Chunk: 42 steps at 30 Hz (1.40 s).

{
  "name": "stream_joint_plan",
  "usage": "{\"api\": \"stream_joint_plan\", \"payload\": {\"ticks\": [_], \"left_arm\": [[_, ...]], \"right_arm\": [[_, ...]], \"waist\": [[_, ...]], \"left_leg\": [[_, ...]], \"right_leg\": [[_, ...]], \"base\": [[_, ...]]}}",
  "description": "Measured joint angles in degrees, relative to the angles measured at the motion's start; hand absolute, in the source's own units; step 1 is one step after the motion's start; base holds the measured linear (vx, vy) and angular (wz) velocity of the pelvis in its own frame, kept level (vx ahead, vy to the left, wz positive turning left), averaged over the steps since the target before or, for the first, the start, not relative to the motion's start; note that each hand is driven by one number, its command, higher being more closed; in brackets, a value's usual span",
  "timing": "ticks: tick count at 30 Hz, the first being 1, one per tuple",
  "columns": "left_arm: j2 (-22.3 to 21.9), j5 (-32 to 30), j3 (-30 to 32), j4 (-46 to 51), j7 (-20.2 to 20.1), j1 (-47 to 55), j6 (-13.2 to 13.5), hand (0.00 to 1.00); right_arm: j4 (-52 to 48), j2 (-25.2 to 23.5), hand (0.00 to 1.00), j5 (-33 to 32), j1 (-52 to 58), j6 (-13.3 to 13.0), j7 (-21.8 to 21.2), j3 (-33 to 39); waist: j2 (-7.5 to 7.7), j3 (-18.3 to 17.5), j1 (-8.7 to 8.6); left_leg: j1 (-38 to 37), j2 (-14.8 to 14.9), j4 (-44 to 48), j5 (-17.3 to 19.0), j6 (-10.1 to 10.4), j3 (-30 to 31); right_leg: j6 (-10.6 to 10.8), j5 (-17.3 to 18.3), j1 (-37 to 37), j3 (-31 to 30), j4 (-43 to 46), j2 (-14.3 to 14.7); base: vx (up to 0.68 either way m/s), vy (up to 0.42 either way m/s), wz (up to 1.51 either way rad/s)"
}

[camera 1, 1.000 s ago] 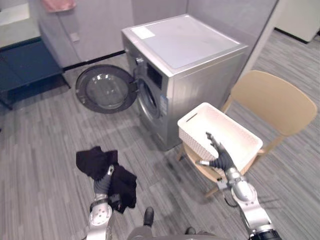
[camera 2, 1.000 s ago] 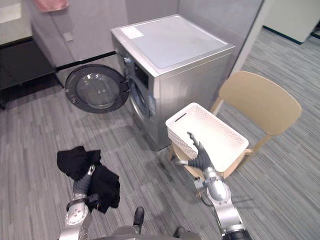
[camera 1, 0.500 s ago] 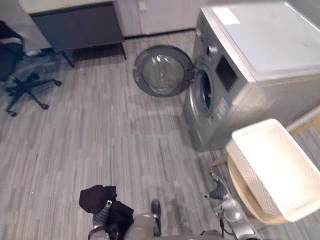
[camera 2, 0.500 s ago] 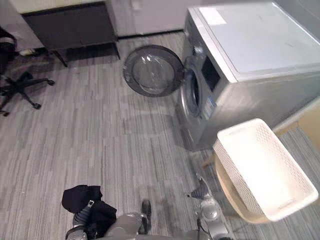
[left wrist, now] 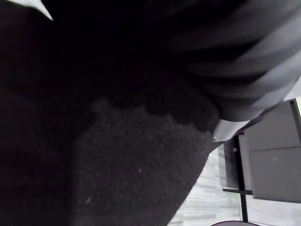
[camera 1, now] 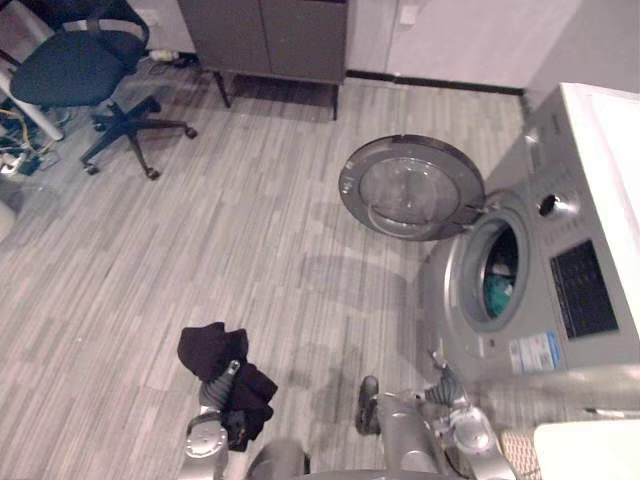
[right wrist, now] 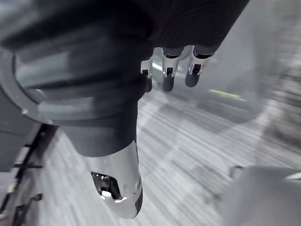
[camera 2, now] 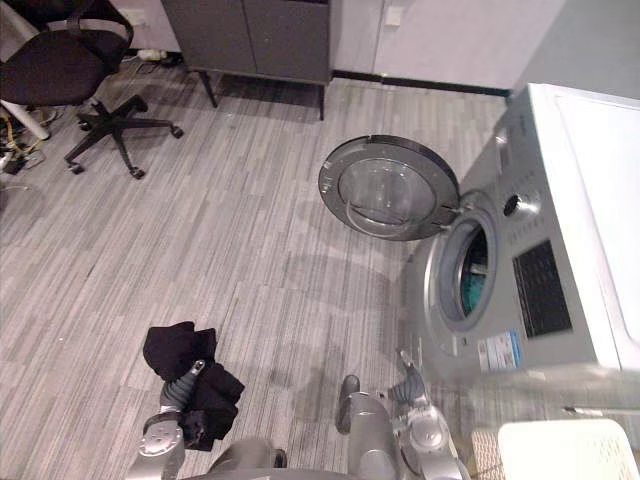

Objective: Pick up the laundry basket with both hands and put the clothes into the washing machine.

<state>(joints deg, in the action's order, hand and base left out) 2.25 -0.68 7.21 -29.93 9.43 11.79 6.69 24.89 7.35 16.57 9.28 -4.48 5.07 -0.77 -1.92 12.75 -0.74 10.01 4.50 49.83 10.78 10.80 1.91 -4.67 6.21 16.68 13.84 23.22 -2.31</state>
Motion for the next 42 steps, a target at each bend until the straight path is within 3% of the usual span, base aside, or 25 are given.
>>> {"api": "stream_joint_plan", "payload": {"ticks": [1, 3, 6, 8, 10, 12, 13, 15, 16, 17, 19, 20, 21, 22, 24, 27, 30, 32, 33, 35, 37, 38, 40, 41, 42], "left_arm": [[-1.07, -0.01, -0.32, 0.55, -0.6, 0.93, -0.11, 1.0], [-1.84, -0.14, -1.04, 1.08, -1.23, 1.22, -0.24, 1.0], [-2.18, -0.39, -3.16, 3.59, -1.96, 1.02, -0.22, 1.0], [-2.08, -1.09, -3.25, 4.38, -1.97, 0.27, -0.2, 1.0], [-2.08, -1.43, -3.77, 4.75, -1.87, -0.59, -0.03, 1.0], [-2.3, -1.66, -4.54, 4.7, -1.77, 0.63, 0.06, 1.0], [-2.42, -1.68, -4.9, 4.26, -1.81, 1.32, -0.09, 1.0], [-1.39, -1.69, -4.88, 4.27, -1.81, 2.37, -0.11, 1.0], [-0.99, -1.72, -4.87, 4.3, -1.76, 2.35, -0.14, 1.0], [-0.55, -1.72, -4.79, 4.29, -1.67, 2.26, -0.15, 1.0], [-0.4, -1.72, -4.78, 4.31, -1.64, 2.23, -0.19, 1.0], [-0.26, -1.7, -4.82, 4.38, -1.66, 2.18, -0.19, 1.0], [-0.12, -1.66, -4.81, 4.51, -1.66, 1.96, -0.18, 1.0], [0.77, -1.66, -4.71, 4.55, -1.69, 1.13, -0.03, 1.0], [1.92, -1.65, -3.43, 3.82, -1.78, -0.21, 0.13, 1.0], [3.52, -1.66, -1.94, -0.4, -1.93, -2.28, -0.11, 1.0], [3.45, -1.98, -2.09, -1.9, -2.68, -2.76, -0.2, 1.0], [3.46, -2.3, -2.14, -2.23, -3.21, -2.75, -0.24, 1.0], [3.23, -2.3, -2.36, -2.24, -3.23, -2.87, -0.24, 1.0], [2.82, -2.28, -2.93, -2.49, -3.27, -2.47, -0.27, 1.0], [2.71, -2.26, -4.45, -2.96, -3.31, -2.4, -0.39, 1.0], [2.16, -2.26, -5.14, -2.98, -3.33, -2.35, -0.68, 1.0], [1.4, -2.25, -5.45, -2.97, -3.33, -2.27, -0.72, 1.0], [1.17, -2.24, -5.48, -3.25, -3.32, -2.1, -0.72, 1.0], [1.55, -2.24, -5.45, -3.65, -3.31, -2.16, -0.8, 1.0]], "right_arm": [[-1.84, -0.19, 0.0, -0.55, -0.17, -0.12, 0.25, -0.33], [-3.41, -0.88, 0.0, -0.74, -0.23, -0.09, 0.73, -0.51], [-4.64, -1.31, 0.0, -1.24, -0.54, -0.03, 1.43, -0.2], [-4.79, -1.9, 0.0, -1.27, -0.48, 0.09, 1.56, -0.22], [-4.97, -2.13, 0.0, -1.23, -0.11, 0.41, 2.41, -0.38], [-4.95, -1.94, 0.0, -1.14, 0.19, 0.71, 2.52, -1.14], [-4.6, -3.0, 0.0, -0.67, 0.21, 1.01, 2.54, -1.08], [-4.75, -4.78, 0.0, -0.19, 1.43, 0.96, 2.52, -1.98], [-5.1, -5.0, 0.0, -0.18, 2.31, 0.96, 2.45, -2.76], [-5.15, -5.24, 0.0, -0.18, 2.47, 1.01, 2.45, -3.53], [-5.48, -6.13, 0.0, -0.14, 2.07, 0.95, 2.42, -3.77], [-5.29, -6.59, 0.0, -0.06, 1.17, 0.94, 2.4, -3.87], [-4.57, -6.67, 0.0, 0.03, 0.76, 0.76, 2.37, -3.92], [-1.56, -6.71, 0.0, 0.14, -1.42, 0.46, 2.32, -4.08], [3.64, -6.22, 0.0, 1.1, -4.57, 0.51, 2.21, -4.64], [9.11, -4.03, 0.0, 2.06, -7.87, 0.64, 2.19, -3.76], [10.24, -1.19, 0.0, 2.04, -7.13, 0.81, 2.17, -2.53], [11.35, -0.35, 0.0, 2.01, -5.89, 0.93, 2.18, -2.42], [12.16, 0.08, 0.0, 1.98, -5.62, 0.96, 2.21, -2.42], [12.58, 0.29, 0.0, 1.67, -5.35, 1.17, 2.4, -2.21], [12.57, -0.08, 0.0, 0.73, -5.86, 1.18, 2.67, -0.8], [13.01, -0.14, 0.0, -0.01, -6.53, 1.22, 3.08, 0.47], [13.87, -0.05, 0.0, -0.36, -6.99, 1.21, 3.76, 1.53], [15.3, -0.06, 0.0, -0.35, -7.47, 1.26, 3.8, 1.83], [15.78, -0.65, 0.0, -0.37, -7.71, 1.44, 3.79, 1.89]], "waist": [[-0.63, 0.02, 1.67], [0.51, 0.24, 2.17], [1.31, 0.24, 3.56], [1.65, 0.46, 4.04], [1.62, 0.46, 4.8], [-0.27, -0.42, 4.95], [0.45, -0.61, 5.31], [2.48, -1.63, 5.27], [4.57, -2.9, 5.01], [4.79, -2.96, 5.03], [5.26, -3.14, 5.26], [5.23, -3.06, 6.13], [5.33, -3.12, 6.24], [5.23, -3.1, 5.95], [5.39, -3.27, 5.62], [5.04, -3.06, 3.68], [3.32, -2.26, 2.8], [2.7, -1.87, 2.9], [1.83, -1.36, 2.95], [1.13, -0.26, 3.44], [1.4, -0.03, 3.47], [1.7, 0.31, 4.03], [0.53, -0.13, 4.73], [-0.21, -0.09, 4.82], [0.66, 0.21, 4.83]], "left_leg": [[3.44, 4.3, 9.51, -0.25, -0.52, -3.11], [6.84, 6.62, 12.83, 1.56, -3.37, -5.8], [10.01, 6.33, 0.97, 4.15, -7.7, -7.99], [10.71, 4.1, -9.31, 4.13, -7.72, -5.27], [11.34, 0.82, -20.03, 2.75, -5.9, 2.28], [9.37, 0.96, -27.34, -0.33, -2.89, 9.29], [9.26, 0.93, -23.13, -2.49, -3.67, 7.58], [9.19, 0.26, -20.68, -0.5, -6.16, 3.14], [9.0, 0.37, -19.57, 1.1, -7.09, -0.26], [7.92, 0.93, -19.31, 1.8, -8.54, -4.37], [4.4, 2.64, -20.33, 2.74, -9.92, -11.98], [1.08, 3.45, -22.46, 2.84, -10.06, -17.47], [-0.44, 3.65, -23.79, 2.83, -10.08, -19.78], [-2.75, 4.36, -25.97, 2.83, -10.08, -24.0], [-4.06, 5.49, -27.56, 2.77, -10.1, -28.85], [-5.9, 5.82, -30.07, 1.88, -9.22, -30.65], [-6.61, 7.25, -28.57, 1.61, -8.72, -30.27], [-4.44, 10.21, -19.59, 1.51, -8.54, -29.0], [-2.89, 12.73, -12.65, 0.76, -7.41, -26.59], [1.96, 14.62, -0.53, -2.51, -8.31, -18.91], [5.02, 10.25, -2.02, 2.01, -8.07, -11.94], [5.31, 5.81, -10.46, 2.81, -7.65, -5.87], [3.75, 1.74, -22.91, 2.02, -6.45, 2.09], [2.75, 0.79, -27.35, -1.52, -6.25, 5.41], [2.12, 0.76, -27.62, -1.73, -6.11, 4.58]], "right_leg": [[-1.04, 0.84, -4.11, -0.76, -1.7, 2.61], [-1.45, 1.1, -8.99, -1.82, -4.75, 3.34], [-1.43, 1.11, -13.82, -5.94, -9.06, 3.03], [-0.43, 2.2, -15.63, -8.15, -9.72, 2.38], [1.93, 4.99, -16.6, -11.62, -8.87, 1.94], [4.57, 9.28, -15.36, -16.82, -4.69, 3.64], [6.05, 11.46, -15.17, -20.42, -2.22, 3.61], [7.72, 12.7, -14.18, -24.51, -1.17, 2.04], [8.23, 12.42, -13.29, -26.73, -0.85, 1.02], [9.32, 11.72, -12.03, -26.71, 0.08, -0.24], [11.08, 10.26, -9.76, -21.49, 2.64, -2.54], [11.23, 9.54, -8.16, -13.11, 3.94, -5.54], [10.37, 9.06, -7.9, -7.12, 3.92, -7.08], [7.87, 7.71, -8.31, 5.92, 2.58, -9.25], [5.72, 6.04, -8.47, 15.83, -0.71, -9.62], [4.69, 3.29, -7.7, 17.87, -3.63, -8.34], [4.51, 2.3, -8.36, 14.29, -6.15, -5.72], [4.24, 2.3, -10.18, 12.49, -7.91, -3.8], [3.85, 2.13, -12.07, 11.47, -9.34, -2.15], [2.58, 2.38, -15.93, 8.4, -12.2, 0.17], [2.3, 2.56, -16.42, 5.2, -12.48, 0.2], [2.58, 2.35, -16.07, 2.58, -12.4, 0.18], [3.5, 1.89, -14.99, -0.88, -11.78, 0.91], [4.28, 2.08, -14.35, -3.86, -10.87, 2.1], [4.64, 1.96, -14.39, -4.99, -10.59, 1.82]], "base": [[0.56, -0.179, -0.55], [0.48, -0.122, -0.36], [0.38, -0.011, -0.51], [0.37, 0.166, -0.7], [0.28, 0.229, -0.87], [0.27, 0.388, -1.36], [0.24, 0.384, -1.51], [0.18, 0.269, -1.23], [0.22, 0.315, -1.31], [0.21, 0.31, -1.42], [0.19, 0.304, -1.95], [0.13, 0.251, -2.19], [0.05, 0.157, -2.15], [0.03, 0.093, -1.52], [0.03, 0.052, -1.61], [0.05, -0.05, -1.1], [0.08, -0.174, -0.76], [0.05, -0.13, -0.45], [0.04, -0.105, -0.56], [0.07, -0.095, -0.77], [0.1, 0.008, -0.9], [0.11, 0.084, -0.96], [0.13, 0.135, -1.22], [0.16, 0.165, -1.19], [0.22, 0.159, -0.93]]}}
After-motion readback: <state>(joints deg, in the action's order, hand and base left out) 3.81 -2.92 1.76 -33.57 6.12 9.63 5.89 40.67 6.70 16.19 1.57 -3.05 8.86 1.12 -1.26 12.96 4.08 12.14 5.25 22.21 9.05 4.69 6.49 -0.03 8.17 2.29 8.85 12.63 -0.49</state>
